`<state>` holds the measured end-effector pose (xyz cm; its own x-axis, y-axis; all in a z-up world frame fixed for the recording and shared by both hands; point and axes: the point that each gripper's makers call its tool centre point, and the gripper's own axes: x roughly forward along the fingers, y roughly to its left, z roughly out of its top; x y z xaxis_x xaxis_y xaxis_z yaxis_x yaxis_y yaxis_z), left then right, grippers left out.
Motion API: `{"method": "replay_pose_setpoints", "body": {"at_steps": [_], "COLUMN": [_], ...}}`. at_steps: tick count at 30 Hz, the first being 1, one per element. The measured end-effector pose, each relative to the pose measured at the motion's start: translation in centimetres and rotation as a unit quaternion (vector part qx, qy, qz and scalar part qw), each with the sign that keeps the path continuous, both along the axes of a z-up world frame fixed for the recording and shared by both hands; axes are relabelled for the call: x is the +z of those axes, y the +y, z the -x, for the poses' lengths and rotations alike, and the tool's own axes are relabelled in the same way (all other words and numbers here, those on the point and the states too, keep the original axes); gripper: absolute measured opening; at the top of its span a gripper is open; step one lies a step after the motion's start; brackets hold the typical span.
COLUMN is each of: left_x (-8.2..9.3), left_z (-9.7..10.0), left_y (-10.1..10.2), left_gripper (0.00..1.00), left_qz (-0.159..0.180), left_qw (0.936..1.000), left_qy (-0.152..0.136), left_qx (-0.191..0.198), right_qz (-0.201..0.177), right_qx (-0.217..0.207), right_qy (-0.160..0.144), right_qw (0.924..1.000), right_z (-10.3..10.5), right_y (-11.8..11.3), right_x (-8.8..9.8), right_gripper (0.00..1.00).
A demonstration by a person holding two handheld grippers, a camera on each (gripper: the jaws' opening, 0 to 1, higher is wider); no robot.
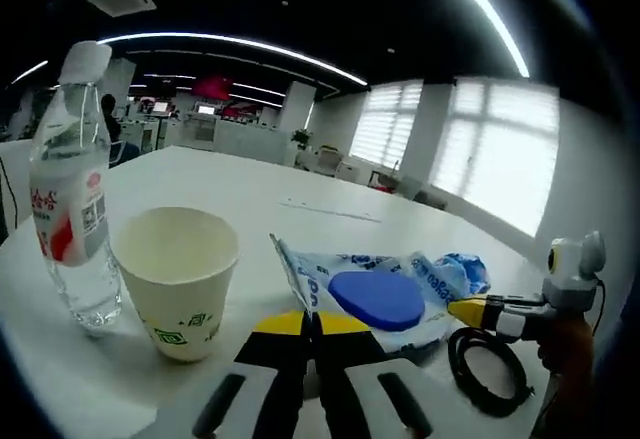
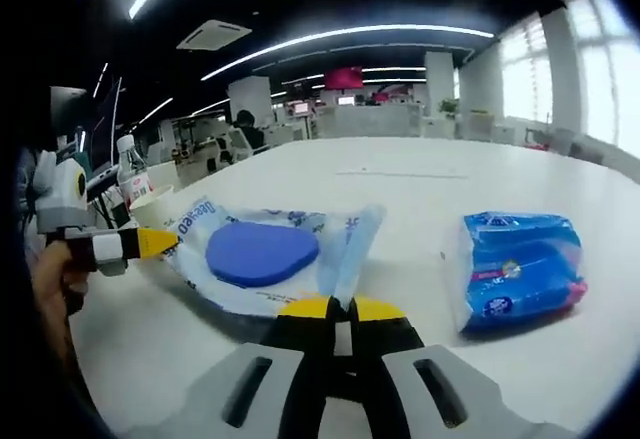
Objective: Arrange the tabletop items into an orderly group along one side of the table until the central work area is clear of visible clutter.
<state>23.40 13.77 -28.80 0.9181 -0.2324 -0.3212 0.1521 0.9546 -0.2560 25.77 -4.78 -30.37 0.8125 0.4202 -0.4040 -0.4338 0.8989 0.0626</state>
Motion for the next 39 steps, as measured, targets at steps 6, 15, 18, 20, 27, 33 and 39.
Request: {"method": "replay_pose_setpoints", "body": {"at_steps": [6,15,18,20,27,33,39], "left_x": [-0.8,-1.5,-1.6,-1.5,-0.9,-0.3,-0.1], "left_z": [-0.1,-0.2,-0.3,-0.4,0.1,0.6,1.0], "left_y": [0.4,0.8,0.7,0.9,1.0,0.6,0.3], "left_gripper": [0.01,0.03,0.03,0.04,0.10,0.18,0.24], "left_qz": [-0.018,-0.053,-0.070,-0.078,-0.111,-0.128,-0.132], "left_qw": [0.9997,0.9983,0.9972,0.9966,0.9935,0.9913,0.9908], "left_qy": [0.008,0.009,0.010,0.011,0.000,-0.019,-0.028], "left_qx": [0.016,0.024,0.023,0.024,0.027,0.023,0.015], "right_qz": [-0.001,0.052,0.028,0.030,0.047,0.051,0.041], "right_qx": [0.005,0.014,0.009,0.008,-0.001,0.001,0.027], "right_qy": [0.011,0.008,0.012,0.009,-0.025,-0.037,-0.056], "right_qw": [0.9999,0.9985,0.9995,0.9995,0.9986,0.9980,0.9973], "right_z": [0.3,0.3,0.3,0.2,0.1,0.7,1.2], "right_y": [0.5,-0.2,0.0,-0.1,-0.9,-1.1,-0.7], "right_x": [-0.5,-1.7,-1.6,-1.4,-0.2,0.3,0.8], "right_gripper": [0.04,0.11,0.10,0.12,0.20,0.26,0.33]}}
